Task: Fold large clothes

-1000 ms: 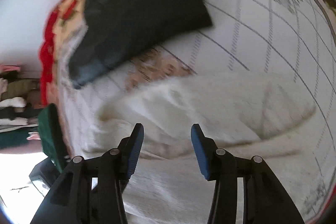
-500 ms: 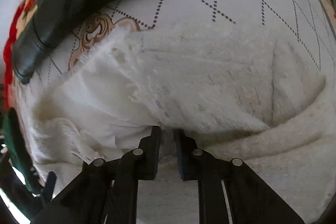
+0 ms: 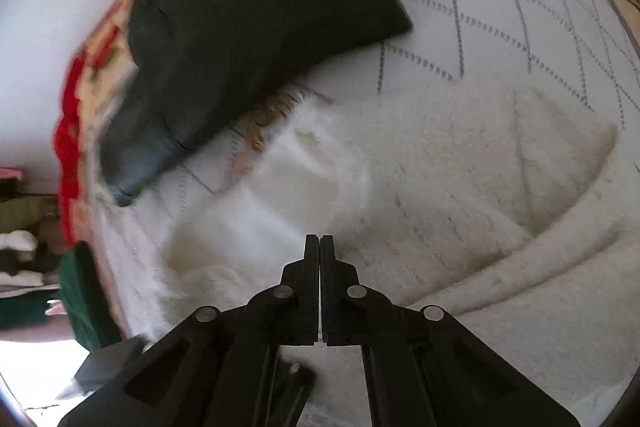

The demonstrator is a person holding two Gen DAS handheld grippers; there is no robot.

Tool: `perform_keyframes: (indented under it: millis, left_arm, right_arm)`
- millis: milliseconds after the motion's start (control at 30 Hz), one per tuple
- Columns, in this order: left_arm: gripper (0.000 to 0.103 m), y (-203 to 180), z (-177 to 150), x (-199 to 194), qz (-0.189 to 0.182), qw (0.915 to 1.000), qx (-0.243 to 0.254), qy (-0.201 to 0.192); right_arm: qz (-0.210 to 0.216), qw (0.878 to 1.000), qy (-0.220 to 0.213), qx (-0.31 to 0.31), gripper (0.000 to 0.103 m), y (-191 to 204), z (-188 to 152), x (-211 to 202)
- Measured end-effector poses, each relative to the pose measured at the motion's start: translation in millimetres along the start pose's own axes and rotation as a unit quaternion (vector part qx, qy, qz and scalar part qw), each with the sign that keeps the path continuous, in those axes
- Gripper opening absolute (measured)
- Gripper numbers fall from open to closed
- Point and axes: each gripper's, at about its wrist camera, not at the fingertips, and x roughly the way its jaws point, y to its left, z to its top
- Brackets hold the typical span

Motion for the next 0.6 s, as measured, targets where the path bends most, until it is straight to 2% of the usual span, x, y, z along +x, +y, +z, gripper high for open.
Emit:
perform_keyframes:
  millis: [33,100,133,167,233,333,433,500,533,567,600]
  left_arm:
    - [0.103,1,0,-1,0.0,1.0,-0.001,0.003]
    - [0.103,7,2,-10,-0.006,0.9999,-0.011,0.005]
    - [0.103,13,2,-19,-0.013,0.9997,-0.021,-0.002]
    - [0.103,18,2,-31,-0.021,0.9993,-0.03,-0.012]
    - [0.103,24,-1,-53,-0.036,0.998,-0.046,-0.027]
    - [0.103,24,-11,-89,-0.066,0.9953,-0.058,-0.042]
    - [0.103,3,-32,-124,-0.101,0.9929,-0.04,-0.048]
    - [0.103,-14,-50,-141,-0.117,0.9916,-0.02,-0.052]
    - [0.103,-24,-61,-147,-0.12,0.9912,-0.011,-0.054]
    - [0.103,-37,-75,-153,-0.123,0.991,0.003,-0.052]
    - [0.103,-47,-85,-156,-0.125,0.9909,0.012,-0.048]
  right_arm:
    - [-0.002,1.0,0.013,-0.001,0.002,-1,1,8]
    - [0.019,0.996,0.085,-0.01,0.005,-6,6,25]
    - [0.047,0.993,0.107,-0.003,0.013,-12,5,25]
    - [0.078,0.99,0.114,0.004,0.036,-21,-1,17]
    - [0.1,0.992,0.079,0.004,0.055,-43,-12,-23]
    - [0.094,0.995,0.036,0.006,0.056,-75,-30,-73]
    - [0.048,0.998,-0.026,0.016,0.056,-124,-62,-131]
    - [-0.006,0.996,-0.09,0.02,0.056,-169,-84,-175]
    - [-0.025,0.992,-0.126,0.013,0.059,-181,-91,-189]
    - [-0.054,0.985,-0.162,-0.012,0.07,-200,-102,-207]
    - [-0.084,0.98,-0.174,-0.041,0.074,-215,-107,-218]
